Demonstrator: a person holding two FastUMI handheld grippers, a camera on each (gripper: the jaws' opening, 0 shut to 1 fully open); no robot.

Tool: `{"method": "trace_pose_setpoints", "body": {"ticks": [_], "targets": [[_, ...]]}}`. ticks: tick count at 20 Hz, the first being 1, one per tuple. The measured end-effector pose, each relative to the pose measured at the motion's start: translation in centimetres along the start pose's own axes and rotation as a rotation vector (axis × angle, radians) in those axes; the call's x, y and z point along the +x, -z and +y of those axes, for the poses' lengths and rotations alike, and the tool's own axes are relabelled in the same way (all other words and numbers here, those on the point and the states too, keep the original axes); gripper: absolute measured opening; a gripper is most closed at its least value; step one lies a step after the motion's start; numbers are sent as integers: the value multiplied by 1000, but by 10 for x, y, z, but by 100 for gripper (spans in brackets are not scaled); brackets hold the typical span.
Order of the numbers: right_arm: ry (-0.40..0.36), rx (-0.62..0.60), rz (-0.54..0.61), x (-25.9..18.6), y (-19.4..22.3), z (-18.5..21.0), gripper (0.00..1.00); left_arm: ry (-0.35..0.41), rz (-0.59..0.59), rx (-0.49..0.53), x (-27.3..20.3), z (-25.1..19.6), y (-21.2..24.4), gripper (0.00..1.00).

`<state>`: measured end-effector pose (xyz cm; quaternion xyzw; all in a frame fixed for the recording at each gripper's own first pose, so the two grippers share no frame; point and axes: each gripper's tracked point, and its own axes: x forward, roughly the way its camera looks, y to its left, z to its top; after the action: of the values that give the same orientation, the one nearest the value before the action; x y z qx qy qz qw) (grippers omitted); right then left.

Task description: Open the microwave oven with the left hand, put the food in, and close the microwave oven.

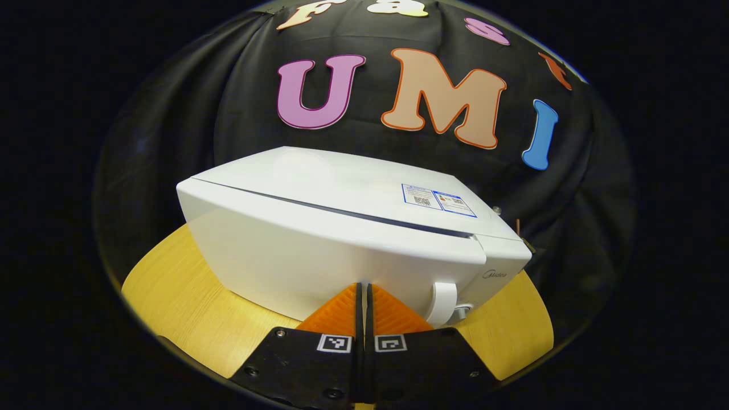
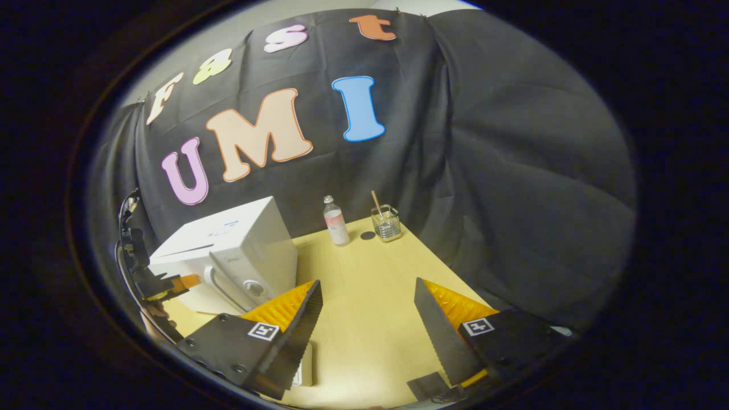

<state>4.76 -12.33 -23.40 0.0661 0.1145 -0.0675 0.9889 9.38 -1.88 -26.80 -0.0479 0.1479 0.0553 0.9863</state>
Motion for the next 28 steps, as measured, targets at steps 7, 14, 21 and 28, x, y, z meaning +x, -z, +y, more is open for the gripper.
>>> {"method": "trace_pose_setpoints", "body": {"ticks": [7,14,21,28], "targets": [[-22,-14,7,1,-2,6,92,-10,-8,0,2,-1,-1,1],[-94,-69,-10,1,-22,29,100,13,-11,-6,8,-4,-4,1],[-166,-137,-82,-10,-65,55,92,49,-37,73,-13,-1,-21,1],[-213,-177,-169,-31,-106,80,92,15,-135,151,-102,14,-61,30]]}}
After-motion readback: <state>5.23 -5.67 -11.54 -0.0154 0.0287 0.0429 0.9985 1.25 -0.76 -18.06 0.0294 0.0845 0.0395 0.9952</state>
